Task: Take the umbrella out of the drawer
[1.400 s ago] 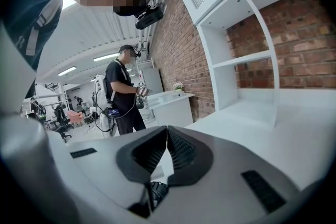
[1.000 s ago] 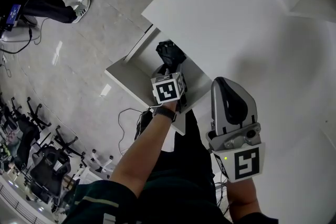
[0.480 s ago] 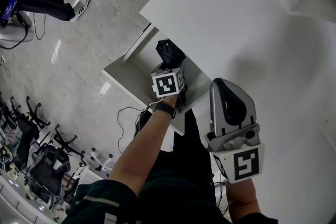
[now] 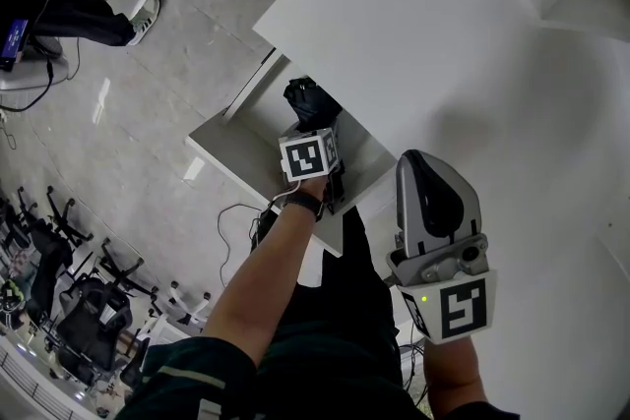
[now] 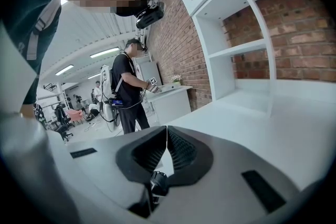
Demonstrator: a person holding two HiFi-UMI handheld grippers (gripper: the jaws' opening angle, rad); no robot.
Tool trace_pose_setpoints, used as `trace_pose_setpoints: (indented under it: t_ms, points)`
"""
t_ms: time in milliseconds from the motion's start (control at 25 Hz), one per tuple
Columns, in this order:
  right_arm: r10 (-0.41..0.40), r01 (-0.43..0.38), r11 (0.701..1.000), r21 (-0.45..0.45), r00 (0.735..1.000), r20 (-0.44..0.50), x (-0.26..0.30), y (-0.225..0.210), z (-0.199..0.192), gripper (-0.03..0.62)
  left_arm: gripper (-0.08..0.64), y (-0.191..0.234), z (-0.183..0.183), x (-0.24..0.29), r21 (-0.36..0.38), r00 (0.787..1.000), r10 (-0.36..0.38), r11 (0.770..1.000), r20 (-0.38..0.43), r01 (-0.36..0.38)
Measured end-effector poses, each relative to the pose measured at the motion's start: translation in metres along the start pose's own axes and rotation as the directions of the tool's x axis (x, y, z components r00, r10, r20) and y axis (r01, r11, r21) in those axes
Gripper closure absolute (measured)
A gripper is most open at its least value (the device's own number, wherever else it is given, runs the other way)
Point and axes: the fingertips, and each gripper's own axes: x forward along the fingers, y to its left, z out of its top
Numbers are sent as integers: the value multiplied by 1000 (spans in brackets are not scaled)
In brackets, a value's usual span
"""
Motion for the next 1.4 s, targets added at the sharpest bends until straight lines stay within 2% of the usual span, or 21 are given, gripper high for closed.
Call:
trace_pose_setpoints:
  t_ms: [160,440,560,800,1120,1400]
  points:
    - [-10,10,1000,7,1000,1,-2,0,0,588,325,0,1,-3,-24,1000,-3,1000,10,3]
    - [-23,23,1000,0,999,25,-9,6,8,588,330,-3,6,-22,-86,998,-43,995,46,46]
    - [-22,24,999,-33,998,60,-8,7,11,588,330,-3,10,-28,-106,995,-69,992,69,76]
    - [-20,28,997,-70,994,108,-24,28,32,588,330,-4,25,-73,-120,985,-101,986,142,118]
    - [-40,50,997,-60,987,157,-45,50,53,588,330,-8,46,-125,-109,961,-161,976,225,189]
    - [-80,87,996,-27,977,198,-64,54,63,588,328,-23,59,-172,-13,933,-225,971,281,238]
